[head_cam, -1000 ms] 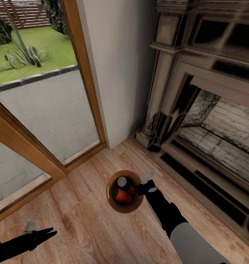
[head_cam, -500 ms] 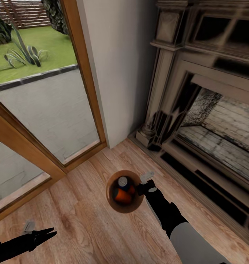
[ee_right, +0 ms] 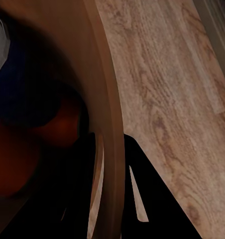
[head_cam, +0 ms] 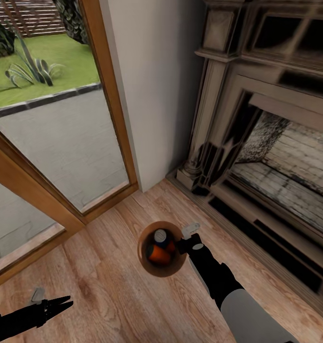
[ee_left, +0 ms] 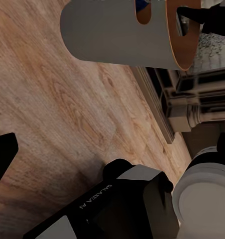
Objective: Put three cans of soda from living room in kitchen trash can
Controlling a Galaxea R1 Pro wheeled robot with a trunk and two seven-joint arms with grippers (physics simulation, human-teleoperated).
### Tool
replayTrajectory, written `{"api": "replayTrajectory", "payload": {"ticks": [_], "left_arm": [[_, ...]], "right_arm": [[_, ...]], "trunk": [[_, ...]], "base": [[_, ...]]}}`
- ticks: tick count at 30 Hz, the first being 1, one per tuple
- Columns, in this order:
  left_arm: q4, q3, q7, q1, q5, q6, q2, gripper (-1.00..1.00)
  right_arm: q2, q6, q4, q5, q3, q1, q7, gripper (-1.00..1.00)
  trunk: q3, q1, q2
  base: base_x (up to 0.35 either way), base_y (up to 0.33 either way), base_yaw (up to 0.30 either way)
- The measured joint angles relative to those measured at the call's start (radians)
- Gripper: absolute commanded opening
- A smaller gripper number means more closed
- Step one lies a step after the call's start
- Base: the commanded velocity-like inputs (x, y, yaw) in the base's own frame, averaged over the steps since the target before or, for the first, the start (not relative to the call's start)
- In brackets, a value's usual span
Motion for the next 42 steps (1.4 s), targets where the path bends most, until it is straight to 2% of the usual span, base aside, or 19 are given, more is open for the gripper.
{"api": "replayTrajectory", "payload": {"ticks": [7, 10, 14, 42], "left_arm": [[-0.027, 0.013, 0.007, 0.0, 0.0, 0.005, 0.001, 1.0], [-0.062, 0.022, 0.006, 0.0, 0.0, 0.008, 0.001, 1.0], [-0.075, 0.025, 0.002, 0.0, 0.001, 0.008, 0.001, 1.0], [-0.078, 0.027, 0.0, 0.0, 0.001, 0.006, 0.001, 1.0]], "right_arm": [[0.0, 0.0, 0.001, 0.001, 0.001, 0.0, 0.0, -1.0], [0.0, -0.001, 0.001, -0.005, 0.029, 0.0, 0.0, -1.0], [0.0, -0.001, 0.001, 0.0, 0.041, 0.0, 0.0, -1.0], [0.0, -0.001, 0.001, -0.001, 0.044, 0.0, 0.0, -1.0]], "trunk": [[0.0, 0.0, 0.0], [0.0, 0.0, 0.0], [0.0, 0.0, 0.0], [-0.089, 0.107, -0.196]], "base": [[0.0, 0.0, 0.0], [0.0, 0.0, 0.0], [0.0, 0.0, 0.0], [0.0, 0.0, 0.0]]}}
